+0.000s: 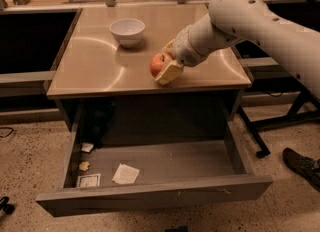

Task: Pick apple from top drawer and place on counter

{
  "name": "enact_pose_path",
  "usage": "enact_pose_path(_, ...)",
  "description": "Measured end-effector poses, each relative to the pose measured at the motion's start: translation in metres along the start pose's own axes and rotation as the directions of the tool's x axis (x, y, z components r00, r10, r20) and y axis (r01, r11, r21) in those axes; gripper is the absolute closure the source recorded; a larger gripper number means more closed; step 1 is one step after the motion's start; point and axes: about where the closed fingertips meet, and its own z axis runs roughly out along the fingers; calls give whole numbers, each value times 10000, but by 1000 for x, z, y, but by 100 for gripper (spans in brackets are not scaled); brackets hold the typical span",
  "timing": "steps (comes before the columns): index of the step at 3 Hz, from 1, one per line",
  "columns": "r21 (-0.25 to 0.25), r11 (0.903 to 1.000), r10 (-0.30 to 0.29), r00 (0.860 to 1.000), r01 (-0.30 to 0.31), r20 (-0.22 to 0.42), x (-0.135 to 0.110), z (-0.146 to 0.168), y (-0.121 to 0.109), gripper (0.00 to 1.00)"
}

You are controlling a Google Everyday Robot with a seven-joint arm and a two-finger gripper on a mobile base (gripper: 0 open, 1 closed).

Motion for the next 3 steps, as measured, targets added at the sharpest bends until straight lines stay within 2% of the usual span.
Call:
enact_pose_path(1, -332, 9977, 584, 9983, -585, -25, 13, 16, -9, 100)
enact_pose_path(3, -337, 9977, 595, 9982, -595, -23, 14, 17, -10, 57)
